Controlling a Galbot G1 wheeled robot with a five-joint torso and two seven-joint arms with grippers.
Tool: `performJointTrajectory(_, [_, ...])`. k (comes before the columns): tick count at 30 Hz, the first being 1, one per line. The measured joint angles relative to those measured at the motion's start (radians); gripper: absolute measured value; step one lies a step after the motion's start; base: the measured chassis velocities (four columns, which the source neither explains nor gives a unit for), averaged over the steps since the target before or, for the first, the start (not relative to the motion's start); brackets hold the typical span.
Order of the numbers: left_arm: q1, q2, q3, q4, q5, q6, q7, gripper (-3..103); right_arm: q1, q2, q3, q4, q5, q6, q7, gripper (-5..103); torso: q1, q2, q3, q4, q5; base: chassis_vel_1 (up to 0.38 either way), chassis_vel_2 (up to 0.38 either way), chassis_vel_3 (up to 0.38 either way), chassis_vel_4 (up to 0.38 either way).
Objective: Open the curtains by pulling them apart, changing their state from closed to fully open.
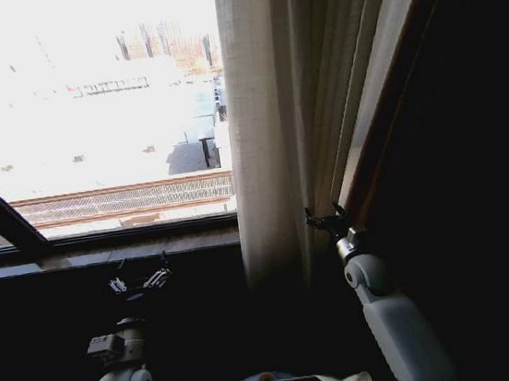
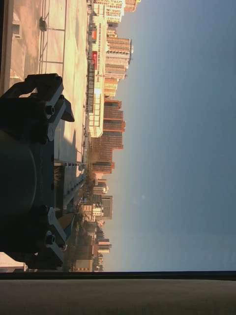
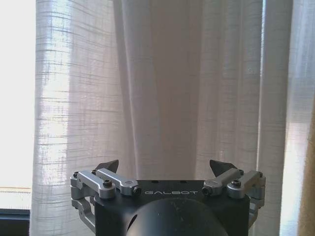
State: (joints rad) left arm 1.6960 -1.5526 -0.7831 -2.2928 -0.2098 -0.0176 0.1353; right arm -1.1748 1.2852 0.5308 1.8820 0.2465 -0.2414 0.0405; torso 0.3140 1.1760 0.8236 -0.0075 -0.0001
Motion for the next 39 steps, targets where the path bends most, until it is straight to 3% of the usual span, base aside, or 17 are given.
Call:
performJointTrajectory(14, [0.013, -0.001, -0.005, -0.004, 0.001, -0.008, 0.0, 100, 0.002, 0.005, -0.017, -0.002, 0.001, 0.026, -0.001, 100, 0.0, 0.0, 0.0, 0.0002, -0.0003, 0.308, 0.297, -0.317, -0.303])
performJointTrajectory(22, [0.023, -0.004, -0.004, -0.008, 0.002, -0.015, 0.0, 100, 0.009, 0.004, -0.016, -0.013, 0.0, 0.034, -0.031, 100, 0.0, 0.0, 0.0, -0.0005, 0.0013, 0.011, 0.002, -0.007, -0.014])
performJointTrajectory(39, [0.025, -0.008, 0.003, -0.009, 0.017, -0.017, 0.0, 100, 0.026, 0.006, -0.023, -0.026, 0.001, 0.035, -0.039, 100, 0.0, 0.0, 0.0, -0.0001, 0.0003, -0.066, 0.056, 0.06, -0.05])
